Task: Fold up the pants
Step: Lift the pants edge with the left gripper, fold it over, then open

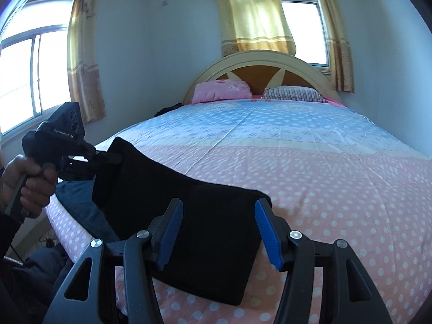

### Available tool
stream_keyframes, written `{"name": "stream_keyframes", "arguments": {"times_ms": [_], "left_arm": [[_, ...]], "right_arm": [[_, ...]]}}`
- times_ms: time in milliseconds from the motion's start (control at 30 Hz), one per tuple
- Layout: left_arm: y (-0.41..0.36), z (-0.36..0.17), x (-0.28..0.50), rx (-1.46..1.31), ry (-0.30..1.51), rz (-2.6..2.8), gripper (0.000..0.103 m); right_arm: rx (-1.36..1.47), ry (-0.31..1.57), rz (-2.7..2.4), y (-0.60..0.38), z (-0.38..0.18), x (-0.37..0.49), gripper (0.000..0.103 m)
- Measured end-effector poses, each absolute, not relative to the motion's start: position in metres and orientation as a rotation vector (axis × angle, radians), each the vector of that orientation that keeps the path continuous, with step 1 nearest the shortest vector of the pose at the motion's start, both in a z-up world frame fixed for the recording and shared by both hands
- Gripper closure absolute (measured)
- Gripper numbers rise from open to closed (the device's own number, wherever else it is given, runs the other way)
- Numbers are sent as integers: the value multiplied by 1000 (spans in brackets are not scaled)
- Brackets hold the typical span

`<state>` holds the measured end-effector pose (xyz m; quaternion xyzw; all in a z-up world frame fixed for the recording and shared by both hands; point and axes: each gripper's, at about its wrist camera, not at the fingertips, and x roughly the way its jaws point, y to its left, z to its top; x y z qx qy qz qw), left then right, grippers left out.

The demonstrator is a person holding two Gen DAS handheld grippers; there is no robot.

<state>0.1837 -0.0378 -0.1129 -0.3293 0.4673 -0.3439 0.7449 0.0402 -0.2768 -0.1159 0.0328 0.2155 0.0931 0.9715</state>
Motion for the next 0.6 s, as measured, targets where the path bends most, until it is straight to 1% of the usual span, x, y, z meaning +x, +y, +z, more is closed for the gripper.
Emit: {"name": "stream_keyframes", "arguments": {"times_ms": [300, 500, 533, 600], "left_arm": [[3, -129, 183, -770, 1043, -669, 93], [12, -144, 184, -795, 1069, -633, 93], [14, -146, 184, -798, 1072, -626, 93], [17, -150, 185, -794, 1078, -618, 93]], "right_arm": [[25, 456, 264, -259, -125, 40, 46], [-47, 487, 336, -235, -133, 39, 46], [-67, 504, 346, -230, -136, 40, 46], [-115, 608, 310, -223, -150, 53, 46]]}}
